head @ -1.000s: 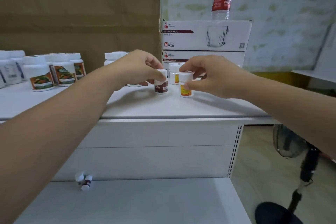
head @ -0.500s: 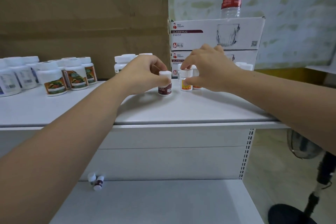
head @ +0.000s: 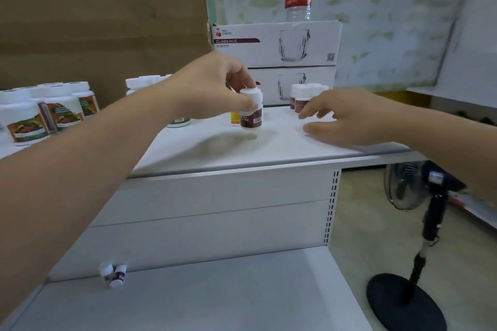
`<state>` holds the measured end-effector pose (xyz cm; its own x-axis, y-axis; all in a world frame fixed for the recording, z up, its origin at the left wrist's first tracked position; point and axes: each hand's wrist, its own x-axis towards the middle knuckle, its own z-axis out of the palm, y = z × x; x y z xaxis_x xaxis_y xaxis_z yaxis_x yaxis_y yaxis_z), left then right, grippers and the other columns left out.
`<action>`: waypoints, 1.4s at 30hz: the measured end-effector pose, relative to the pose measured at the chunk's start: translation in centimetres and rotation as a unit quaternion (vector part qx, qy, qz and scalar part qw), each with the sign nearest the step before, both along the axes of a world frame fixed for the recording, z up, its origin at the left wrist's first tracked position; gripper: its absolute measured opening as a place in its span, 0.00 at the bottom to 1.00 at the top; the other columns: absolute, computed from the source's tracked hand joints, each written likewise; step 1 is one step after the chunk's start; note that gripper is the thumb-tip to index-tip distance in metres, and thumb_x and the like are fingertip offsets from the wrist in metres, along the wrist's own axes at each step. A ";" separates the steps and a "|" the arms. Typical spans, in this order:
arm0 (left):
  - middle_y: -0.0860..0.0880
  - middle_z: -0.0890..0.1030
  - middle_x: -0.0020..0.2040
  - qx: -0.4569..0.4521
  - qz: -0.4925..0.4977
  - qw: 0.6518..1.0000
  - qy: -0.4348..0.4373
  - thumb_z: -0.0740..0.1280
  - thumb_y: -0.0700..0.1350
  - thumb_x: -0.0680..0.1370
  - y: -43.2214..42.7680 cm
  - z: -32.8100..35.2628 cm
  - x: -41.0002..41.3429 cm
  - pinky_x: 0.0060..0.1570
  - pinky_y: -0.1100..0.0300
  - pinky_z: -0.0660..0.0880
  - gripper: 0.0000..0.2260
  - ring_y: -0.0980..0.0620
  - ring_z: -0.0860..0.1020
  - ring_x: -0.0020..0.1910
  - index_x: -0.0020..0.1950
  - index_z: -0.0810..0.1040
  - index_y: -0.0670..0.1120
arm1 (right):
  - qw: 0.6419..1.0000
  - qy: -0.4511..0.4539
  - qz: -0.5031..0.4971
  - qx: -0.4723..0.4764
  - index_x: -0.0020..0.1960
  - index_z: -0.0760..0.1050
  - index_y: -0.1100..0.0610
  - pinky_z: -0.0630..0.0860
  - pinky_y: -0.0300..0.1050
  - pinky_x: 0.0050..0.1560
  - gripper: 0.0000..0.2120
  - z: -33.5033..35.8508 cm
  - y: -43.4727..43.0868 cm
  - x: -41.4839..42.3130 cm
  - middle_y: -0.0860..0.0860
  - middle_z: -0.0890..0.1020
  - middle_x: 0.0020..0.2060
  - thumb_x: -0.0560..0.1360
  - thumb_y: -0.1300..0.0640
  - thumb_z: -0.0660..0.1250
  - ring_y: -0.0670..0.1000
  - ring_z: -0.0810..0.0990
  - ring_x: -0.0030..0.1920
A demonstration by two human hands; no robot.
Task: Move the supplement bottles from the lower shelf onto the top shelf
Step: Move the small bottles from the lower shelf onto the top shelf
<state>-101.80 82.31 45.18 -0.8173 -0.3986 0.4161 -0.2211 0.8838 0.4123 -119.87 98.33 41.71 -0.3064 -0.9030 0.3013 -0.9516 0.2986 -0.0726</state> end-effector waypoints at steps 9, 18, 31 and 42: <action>0.54 0.82 0.48 -0.063 -0.058 0.996 -0.034 0.73 0.48 0.73 4.3 1.4 -8.9 0.49 0.64 0.76 0.13 0.57 0.79 0.48 0.57 0.80 0.48 | 0.993 -0.098 -0.058 0.025 0.68 0.71 0.44 0.59 0.37 0.61 0.17 -0.9 5.0 -3.4 0.42 0.71 0.69 0.81 0.46 0.56 0.45 0.67 0.68; 0.50 0.82 0.52 -0.126 -0.009 0.990 -0.069 0.72 0.48 0.73 2.4 -0.2 -13.0 0.51 0.59 0.75 0.16 0.51 0.78 0.50 0.59 0.81 0.47 | 0.992 -0.116 -0.042 0.024 0.70 0.68 0.45 0.62 0.39 0.60 0.18 -1.6 4.6 -4.3 0.44 0.69 0.70 0.81 0.47 0.53 0.46 0.67 0.68; 0.52 0.79 0.54 -0.165 0.026 0.985 -0.048 0.71 0.52 0.74 2.2 0.0 -11.2 0.45 0.58 0.70 0.18 0.51 0.76 0.49 0.62 0.76 0.50 | 0.992 -0.115 -0.044 0.023 0.68 0.69 0.43 0.63 0.40 0.58 0.18 -1.6 4.5 -4.7 0.43 0.71 0.68 0.80 0.45 0.54 0.47 0.68 0.66; 0.60 0.81 0.49 -0.104 0.081 0.981 -0.141 0.66 0.52 0.78 1.0 0.3 4.4 0.54 0.56 0.75 0.07 0.57 0.79 0.50 0.55 0.79 0.58 | 0.996 -0.071 -0.044 -0.025 0.67 0.70 0.43 0.69 0.44 0.58 0.19 -0.9 2.4 0.1 0.44 0.74 0.66 0.77 0.45 0.59 0.48 0.72 0.63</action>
<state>-97.40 83.29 45.44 -0.8449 -0.4623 0.2692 -0.4443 0.8866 0.1283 -119.78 100.72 40.84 -0.4271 -0.8556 0.2925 -0.9006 0.3736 -0.2222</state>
